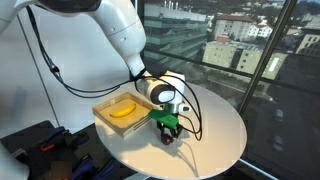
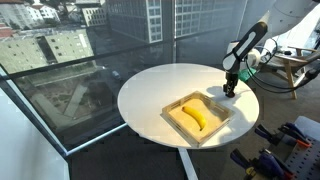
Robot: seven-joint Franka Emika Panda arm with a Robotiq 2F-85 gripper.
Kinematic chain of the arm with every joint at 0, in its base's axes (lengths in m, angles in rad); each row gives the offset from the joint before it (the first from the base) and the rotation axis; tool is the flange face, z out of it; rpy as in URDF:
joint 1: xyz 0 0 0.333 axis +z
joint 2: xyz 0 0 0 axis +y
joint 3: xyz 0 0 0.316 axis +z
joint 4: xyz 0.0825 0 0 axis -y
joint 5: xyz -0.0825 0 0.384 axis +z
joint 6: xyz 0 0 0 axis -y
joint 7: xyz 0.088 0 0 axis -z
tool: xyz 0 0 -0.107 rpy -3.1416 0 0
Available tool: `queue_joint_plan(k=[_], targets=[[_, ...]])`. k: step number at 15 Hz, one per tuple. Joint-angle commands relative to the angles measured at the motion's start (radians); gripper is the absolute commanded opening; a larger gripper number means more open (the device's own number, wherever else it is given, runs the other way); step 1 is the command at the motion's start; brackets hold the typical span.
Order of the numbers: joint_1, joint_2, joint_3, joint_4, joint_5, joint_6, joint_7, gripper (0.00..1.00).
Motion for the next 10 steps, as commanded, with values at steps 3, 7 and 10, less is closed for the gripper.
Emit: queue_joint_plan(k=[3, 7, 10], targets=[[-0.001, -0.04, -0.008, 0.01, -0.033, -0.057, 0.05, 0.35], [0.0, -0.069, -0.01, 0.008, -0.031, -0.066, 0.06, 0.35], [0.002, -0.09, -0.014, 0.007, -0.033, -0.086, 0.065, 0.35]])
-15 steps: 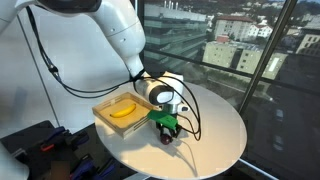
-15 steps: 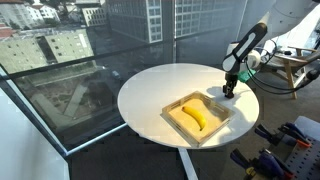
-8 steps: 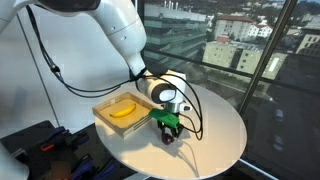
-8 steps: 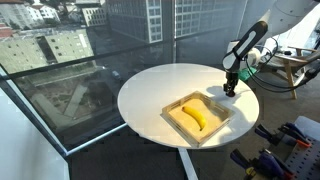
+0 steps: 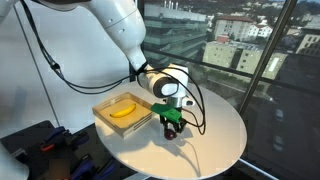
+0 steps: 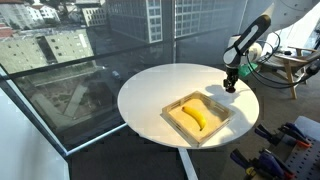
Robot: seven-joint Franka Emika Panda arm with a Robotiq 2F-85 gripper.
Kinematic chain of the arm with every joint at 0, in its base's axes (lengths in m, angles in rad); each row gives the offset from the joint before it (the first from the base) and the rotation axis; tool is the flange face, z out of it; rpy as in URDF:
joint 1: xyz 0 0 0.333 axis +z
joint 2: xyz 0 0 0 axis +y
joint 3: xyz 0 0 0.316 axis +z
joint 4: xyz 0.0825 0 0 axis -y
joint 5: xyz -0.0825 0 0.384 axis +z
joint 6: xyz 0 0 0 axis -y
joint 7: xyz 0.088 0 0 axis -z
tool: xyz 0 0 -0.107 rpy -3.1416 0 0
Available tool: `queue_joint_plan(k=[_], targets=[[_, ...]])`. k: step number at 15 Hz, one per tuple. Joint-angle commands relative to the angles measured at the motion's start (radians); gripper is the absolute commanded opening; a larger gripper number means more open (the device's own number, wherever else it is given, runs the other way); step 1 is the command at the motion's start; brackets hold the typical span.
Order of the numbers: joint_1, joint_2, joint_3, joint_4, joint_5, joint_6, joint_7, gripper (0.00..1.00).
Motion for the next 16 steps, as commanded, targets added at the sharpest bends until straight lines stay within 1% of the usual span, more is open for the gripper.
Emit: queue_joint_plan(k=[1, 16], targets=[[0.002, -0.047, -0.006, -0.004, -0.032, -0.052, 0.041, 0.35], [0.007, -0.177, -0.013, -0.023, -0.026, -0.185, 0.08, 0.35]])
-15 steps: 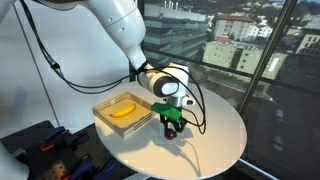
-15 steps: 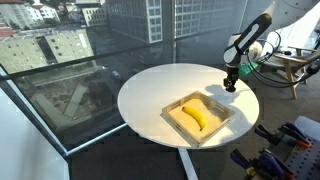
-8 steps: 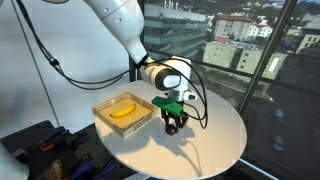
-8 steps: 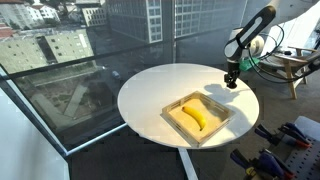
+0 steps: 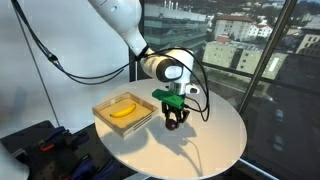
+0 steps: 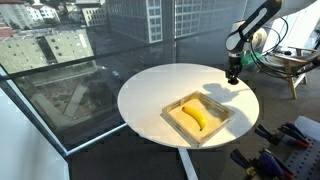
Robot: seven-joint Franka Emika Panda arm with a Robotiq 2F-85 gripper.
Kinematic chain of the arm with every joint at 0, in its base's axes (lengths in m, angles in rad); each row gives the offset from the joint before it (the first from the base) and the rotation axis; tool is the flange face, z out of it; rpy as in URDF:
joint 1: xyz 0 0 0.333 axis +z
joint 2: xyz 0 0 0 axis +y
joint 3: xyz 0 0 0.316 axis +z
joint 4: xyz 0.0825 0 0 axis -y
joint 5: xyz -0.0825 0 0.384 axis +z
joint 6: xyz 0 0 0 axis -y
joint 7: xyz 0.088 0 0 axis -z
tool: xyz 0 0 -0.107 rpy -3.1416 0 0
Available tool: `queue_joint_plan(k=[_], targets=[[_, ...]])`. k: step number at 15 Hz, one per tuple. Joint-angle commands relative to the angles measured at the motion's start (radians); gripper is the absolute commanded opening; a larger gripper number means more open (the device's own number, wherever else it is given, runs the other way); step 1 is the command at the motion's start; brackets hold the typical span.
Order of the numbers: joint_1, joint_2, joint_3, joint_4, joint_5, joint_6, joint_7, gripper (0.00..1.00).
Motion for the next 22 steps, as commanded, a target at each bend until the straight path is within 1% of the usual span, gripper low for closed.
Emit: queue_joint_plan(k=[1, 10, 16, 22], targets=[[0.006, -0.061, -0.005, -0.025, -0.026, -0.041, 0.041, 0.35], [0.027, -0.136, -0.004, -0.051, -0.029, -0.043, 0.072, 0.35], [0.053, -0.184, 0.0, -0.076, -0.029, -0.07, 0.098, 0.35], [0.083, -0.233, 0.01, -0.102, -0.026, -0.124, 0.108, 0.35]])
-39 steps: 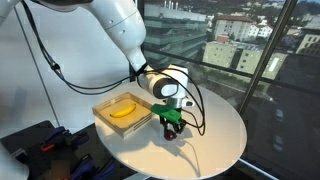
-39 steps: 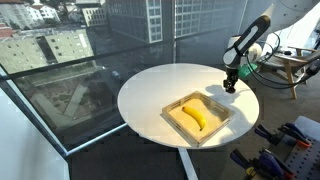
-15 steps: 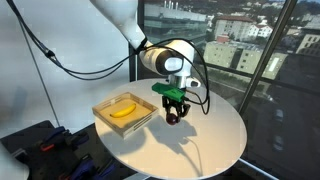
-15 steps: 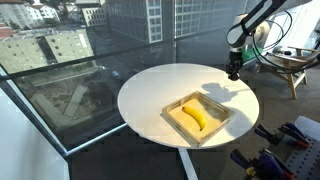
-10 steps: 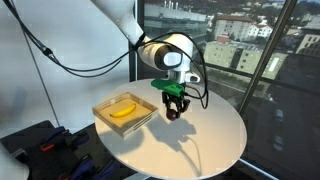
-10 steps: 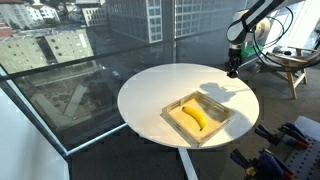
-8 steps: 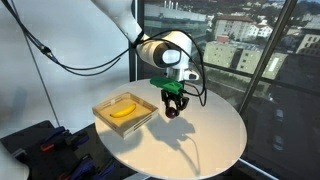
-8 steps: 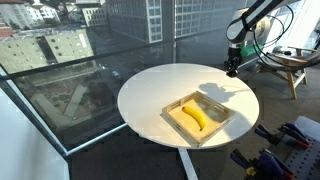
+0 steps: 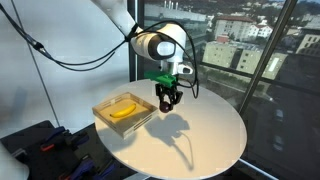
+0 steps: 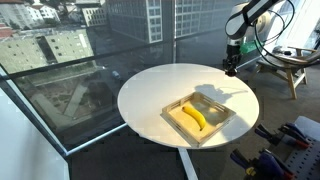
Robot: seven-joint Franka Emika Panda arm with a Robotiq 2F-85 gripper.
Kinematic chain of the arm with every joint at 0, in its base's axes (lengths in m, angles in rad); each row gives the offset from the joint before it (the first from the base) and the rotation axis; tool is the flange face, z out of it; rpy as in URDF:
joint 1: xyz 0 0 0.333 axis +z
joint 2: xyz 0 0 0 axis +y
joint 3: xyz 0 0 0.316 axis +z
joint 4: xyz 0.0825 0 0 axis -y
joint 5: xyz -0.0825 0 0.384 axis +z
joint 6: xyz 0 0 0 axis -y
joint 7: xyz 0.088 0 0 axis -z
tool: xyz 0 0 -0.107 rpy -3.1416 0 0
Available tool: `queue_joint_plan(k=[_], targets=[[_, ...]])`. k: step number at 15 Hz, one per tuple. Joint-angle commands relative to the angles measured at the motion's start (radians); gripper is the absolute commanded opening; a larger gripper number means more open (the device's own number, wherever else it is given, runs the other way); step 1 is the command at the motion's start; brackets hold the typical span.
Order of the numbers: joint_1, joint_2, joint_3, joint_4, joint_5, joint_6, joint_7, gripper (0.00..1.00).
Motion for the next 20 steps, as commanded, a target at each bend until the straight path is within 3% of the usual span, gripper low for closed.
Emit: queue_joint_plan(k=[1, 11, 20], targets=[[0.014, -0.06, 0.012, -0.037, -0.023, -0.042, 0.031, 0.35], [0.056, -0.109, 0.054, -0.062, -0.021, -0.088, 0.017, 0.35], [0.106, -0.156, 0.079, -0.115, -0.075, -0.059, 0.026, 0.35]])
